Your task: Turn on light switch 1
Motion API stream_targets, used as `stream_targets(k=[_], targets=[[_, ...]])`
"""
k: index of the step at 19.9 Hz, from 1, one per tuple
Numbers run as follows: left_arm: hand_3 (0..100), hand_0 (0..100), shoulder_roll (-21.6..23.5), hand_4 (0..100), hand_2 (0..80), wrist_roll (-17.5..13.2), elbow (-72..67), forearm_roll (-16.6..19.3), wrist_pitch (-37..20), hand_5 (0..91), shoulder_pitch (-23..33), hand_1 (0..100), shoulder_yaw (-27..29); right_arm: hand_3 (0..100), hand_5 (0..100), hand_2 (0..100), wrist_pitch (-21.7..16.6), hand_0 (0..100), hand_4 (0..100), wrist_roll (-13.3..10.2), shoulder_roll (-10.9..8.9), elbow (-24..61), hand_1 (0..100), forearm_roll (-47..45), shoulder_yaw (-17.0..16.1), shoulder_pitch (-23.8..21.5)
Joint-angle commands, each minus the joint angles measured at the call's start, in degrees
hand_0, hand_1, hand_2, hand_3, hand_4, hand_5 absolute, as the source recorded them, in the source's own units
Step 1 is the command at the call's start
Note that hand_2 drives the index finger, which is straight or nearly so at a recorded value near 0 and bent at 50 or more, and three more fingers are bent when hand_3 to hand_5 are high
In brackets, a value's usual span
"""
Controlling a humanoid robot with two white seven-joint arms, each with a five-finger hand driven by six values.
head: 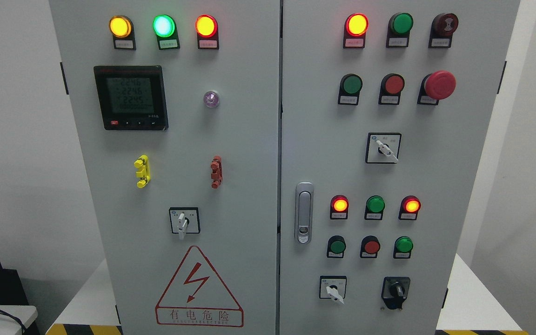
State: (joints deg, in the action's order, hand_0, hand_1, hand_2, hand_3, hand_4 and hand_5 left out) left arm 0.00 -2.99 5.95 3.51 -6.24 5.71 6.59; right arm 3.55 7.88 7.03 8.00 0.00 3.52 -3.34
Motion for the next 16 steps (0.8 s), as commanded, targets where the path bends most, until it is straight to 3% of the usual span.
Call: stream_targets(k=[1, 6, 11, 16], targets=[[0, 33, -0.7, 0, 0.0, 0.4, 10.6, 0.1, -0.3, 0.0, 4.1, 0, 3.8, 0, 0, 0, 0.0, 12, 0, 0.0, 0.00, 0.0, 39, -1.0, 0.0, 0.0], [0, 32, -0.2, 0, 0.0, 1.0, 22.2, 0.4, -1.7, 0.0, 6.8, 0, 13.6, 0, 0, 0, 0.0, 12, 0, 0.0, 0.00, 0.0, 39, -1.0, 0.0, 0.0], [10, 32, 2.0, 19, 2.7, 1.2, 27.4, 0.3, -6.6, 0.0, 7.2, 0, 21.3, 0, 0, 0, 0.1, 12, 0, 0.0, 0.00, 0.0, 39, -1.0, 0.0, 0.0], [19, 32, 2.0, 27, 8.0, 1.8, 33.9, 0.0, -8.0, 0.0, 7.2, 0, 27.8, 0, 0, 0, 0.0, 12, 0, 0.0, 0.00, 0.0, 39, -1.0, 0.0, 0.0]])
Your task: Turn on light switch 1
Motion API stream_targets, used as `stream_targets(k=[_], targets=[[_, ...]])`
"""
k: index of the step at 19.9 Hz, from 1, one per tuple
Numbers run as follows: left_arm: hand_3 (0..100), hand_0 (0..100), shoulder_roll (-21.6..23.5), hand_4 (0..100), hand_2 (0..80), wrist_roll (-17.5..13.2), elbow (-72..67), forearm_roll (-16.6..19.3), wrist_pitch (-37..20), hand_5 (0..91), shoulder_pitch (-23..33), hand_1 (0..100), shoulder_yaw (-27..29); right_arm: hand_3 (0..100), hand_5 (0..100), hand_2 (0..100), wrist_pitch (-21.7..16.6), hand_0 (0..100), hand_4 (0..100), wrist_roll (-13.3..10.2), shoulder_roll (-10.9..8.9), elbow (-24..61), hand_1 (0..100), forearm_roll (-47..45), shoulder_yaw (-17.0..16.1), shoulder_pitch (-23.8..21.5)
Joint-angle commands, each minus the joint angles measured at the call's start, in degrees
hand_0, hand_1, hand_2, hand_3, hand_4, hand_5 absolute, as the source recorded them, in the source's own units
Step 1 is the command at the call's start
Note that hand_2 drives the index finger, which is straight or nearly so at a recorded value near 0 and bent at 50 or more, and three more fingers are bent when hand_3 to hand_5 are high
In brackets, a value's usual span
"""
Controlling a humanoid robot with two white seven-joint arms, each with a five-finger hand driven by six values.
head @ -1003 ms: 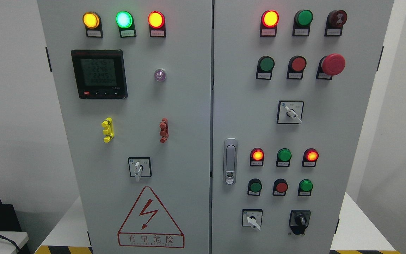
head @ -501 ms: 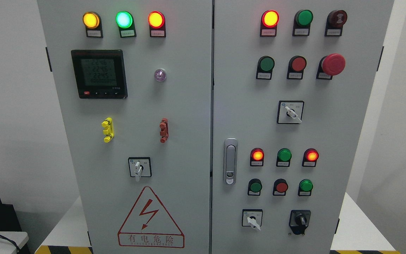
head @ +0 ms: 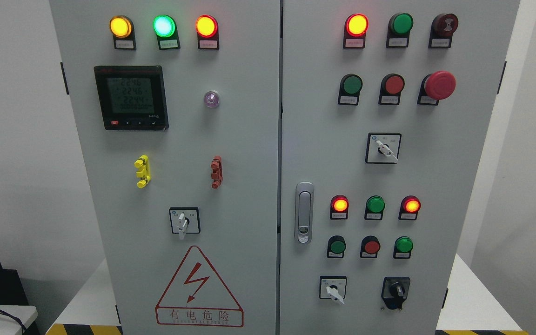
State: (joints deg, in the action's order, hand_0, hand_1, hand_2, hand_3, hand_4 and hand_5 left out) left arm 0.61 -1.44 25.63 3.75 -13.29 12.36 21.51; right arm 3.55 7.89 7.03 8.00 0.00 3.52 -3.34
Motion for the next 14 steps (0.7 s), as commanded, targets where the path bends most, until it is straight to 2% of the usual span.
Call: stream_targets(k=[1, 5, 10, 14], targets=[[21, 33, 1.4, 29, 9.9, 0.3, 16.5, -0.2, -2.0, 0.0, 0.6, 0, 14.4, 0, 0, 0, 0.0, 12, 0, 0.0, 0.00, 0.0, 39, -1.0, 0.0, 0.0], [27, 33, 1.4, 33, 13.4, 1.7, 22.6, -0.3, -5.6, 0.0, 0.6, 0, 18.3, 0, 0, 0, 0.0, 12, 0, 0.0, 0.00, 0.0, 39, -1.0, 0.0, 0.0], [35, 33, 1.2, 43, 19.6, 1.9, 34.2, -4.6, -8.3, 1.9, 0.8, 0, 18.5, 0, 0, 0, 0.0, 12, 0, 0.1, 0.00, 0.0, 39, -1.0, 0.0, 0.0], [44, 34, 1.4, 53, 24.6, 1.8, 42.8, -5.1, -10.8, 17.1, 0.7, 0, 18.7, 0, 0, 0, 0.0, 12, 0, 0.0, 0.00, 0.0, 39, -1.0, 0.0, 0.0]])
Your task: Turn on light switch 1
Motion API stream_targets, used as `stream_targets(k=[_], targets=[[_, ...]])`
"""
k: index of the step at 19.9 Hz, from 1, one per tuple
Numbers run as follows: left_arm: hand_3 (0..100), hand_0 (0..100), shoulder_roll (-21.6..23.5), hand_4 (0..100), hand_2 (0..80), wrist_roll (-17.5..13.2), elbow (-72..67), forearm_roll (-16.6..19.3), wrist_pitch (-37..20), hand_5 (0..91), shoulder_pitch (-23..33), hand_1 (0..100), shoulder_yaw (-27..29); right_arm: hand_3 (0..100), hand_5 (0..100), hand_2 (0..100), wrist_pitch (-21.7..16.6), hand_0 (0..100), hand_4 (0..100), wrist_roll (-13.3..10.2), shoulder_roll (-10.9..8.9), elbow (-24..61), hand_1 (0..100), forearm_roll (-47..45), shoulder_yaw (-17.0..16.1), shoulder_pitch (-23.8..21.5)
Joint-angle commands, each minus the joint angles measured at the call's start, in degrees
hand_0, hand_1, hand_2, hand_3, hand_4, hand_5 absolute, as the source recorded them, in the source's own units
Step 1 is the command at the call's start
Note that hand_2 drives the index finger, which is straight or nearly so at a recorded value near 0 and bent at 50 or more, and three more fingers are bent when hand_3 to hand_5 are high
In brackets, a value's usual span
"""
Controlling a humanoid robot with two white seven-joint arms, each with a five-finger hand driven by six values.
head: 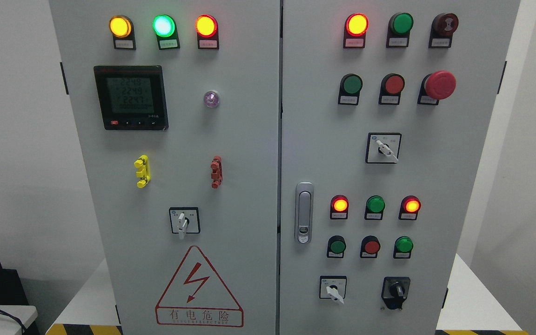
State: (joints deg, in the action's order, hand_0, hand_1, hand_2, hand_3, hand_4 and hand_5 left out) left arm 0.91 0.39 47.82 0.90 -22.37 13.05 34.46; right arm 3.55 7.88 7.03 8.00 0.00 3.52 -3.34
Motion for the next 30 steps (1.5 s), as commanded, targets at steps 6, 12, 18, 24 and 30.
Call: stream_targets(k=[6, 12, 18, 24, 30], targets=[[51, 33, 2.8, 61, 29.6, 0.0, 29.1, -4.1, -1.9, 30.5, -0.6, 0, 5.7, 0, 0, 0, 0.0, 12, 0, 0.0, 0.00, 0.0, 39, -1.0, 0.0, 0.0], [54, 31, 3.1, 64, 33.3, 0.0, 41.5, -4.1, -1.8, 35.3, -0.6, 0, 5.1, 0, 0, 0, 0.0, 12, 0, 0.0, 0.00, 0.0, 39, -1.0, 0.0, 0.0], [56, 28, 3.1, 66, 35.7, 0.7, 50.3, -3.8, -2.3, 39.5, -0.6, 0, 0.1, 0, 0, 0, 0.0, 12, 0, 0.0, 0.00, 0.0, 39, -1.0, 0.0, 0.0], [60, 23, 3.1, 68, 40.2, 4.4, 55.7, -3.4, -4.0, 43.8, -0.7, 5, -7.6, 0, 0, 0, 0.0, 12, 0, 0.0, 0.00, 0.0, 39, -1.0, 0.0, 0.0], [64, 19, 4.5, 72, 41.9, 5.8, 56.1, -3.4, -3.9, 50.8, -4.2, 8, -13.2, 0, 0, 0, 0.0, 12, 0, 0.0, 0.00, 0.0, 39, -1.0, 0.0, 0.0]])
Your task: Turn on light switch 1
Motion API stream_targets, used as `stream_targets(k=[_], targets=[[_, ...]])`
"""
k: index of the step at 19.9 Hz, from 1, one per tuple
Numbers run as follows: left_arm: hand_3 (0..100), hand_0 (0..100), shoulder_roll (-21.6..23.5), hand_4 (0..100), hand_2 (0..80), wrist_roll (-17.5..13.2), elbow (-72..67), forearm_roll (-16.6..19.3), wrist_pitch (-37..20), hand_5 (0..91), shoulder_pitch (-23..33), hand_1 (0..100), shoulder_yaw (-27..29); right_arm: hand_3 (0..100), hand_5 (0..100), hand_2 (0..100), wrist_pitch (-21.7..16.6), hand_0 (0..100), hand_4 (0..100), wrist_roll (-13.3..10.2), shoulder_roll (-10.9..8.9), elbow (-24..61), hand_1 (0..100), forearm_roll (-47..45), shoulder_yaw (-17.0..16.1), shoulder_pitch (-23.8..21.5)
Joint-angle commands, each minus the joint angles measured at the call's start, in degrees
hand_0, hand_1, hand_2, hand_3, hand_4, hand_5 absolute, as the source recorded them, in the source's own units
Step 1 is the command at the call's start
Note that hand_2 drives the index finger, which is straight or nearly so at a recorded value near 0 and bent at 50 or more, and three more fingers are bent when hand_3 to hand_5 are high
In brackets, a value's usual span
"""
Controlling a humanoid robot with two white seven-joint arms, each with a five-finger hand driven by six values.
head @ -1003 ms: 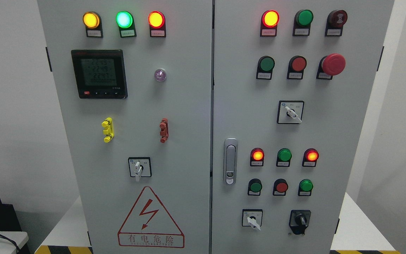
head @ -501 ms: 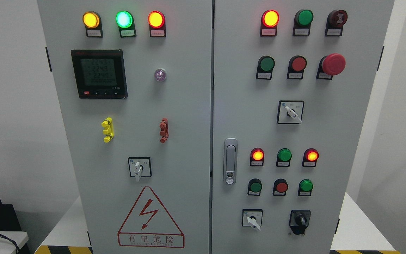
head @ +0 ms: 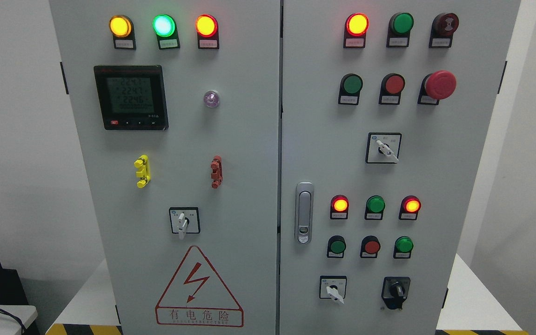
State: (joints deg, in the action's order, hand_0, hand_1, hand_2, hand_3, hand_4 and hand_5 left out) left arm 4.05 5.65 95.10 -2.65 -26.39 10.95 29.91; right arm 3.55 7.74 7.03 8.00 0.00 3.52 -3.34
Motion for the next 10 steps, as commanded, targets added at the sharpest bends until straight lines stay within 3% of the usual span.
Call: stream_targets(k=[1, 5, 10], targets=[[64, 19, 1.3, 72, 41.9, 1.0, 8.8, 0.1, 0.3, 51.5, -2.6, 8, -9.9, 0, 0, 0, 0.1, 12, 0, 0.2, 0.00, 0.0, 39, -1.0, 0.0, 0.0], [67, 15, 1.3, 74, 42.3, 3.8, 8.9, 0.7, 0.6, 55.0, -5.2, 11, -15.8, 0, 0, 0, 0.0, 12, 0, 0.2, 0.00, 0.0, 39, -1.0, 0.0, 0.0], [67, 11, 1.3, 74, 42.8, 7.5, 8.7, 7.0, 1.5, 56.5, -8.1, 15, -21.2, 0, 0, 0, 0.1, 12, 0, 0.2, 0.00, 0.0, 39, -1.0, 0.0, 0.0]])
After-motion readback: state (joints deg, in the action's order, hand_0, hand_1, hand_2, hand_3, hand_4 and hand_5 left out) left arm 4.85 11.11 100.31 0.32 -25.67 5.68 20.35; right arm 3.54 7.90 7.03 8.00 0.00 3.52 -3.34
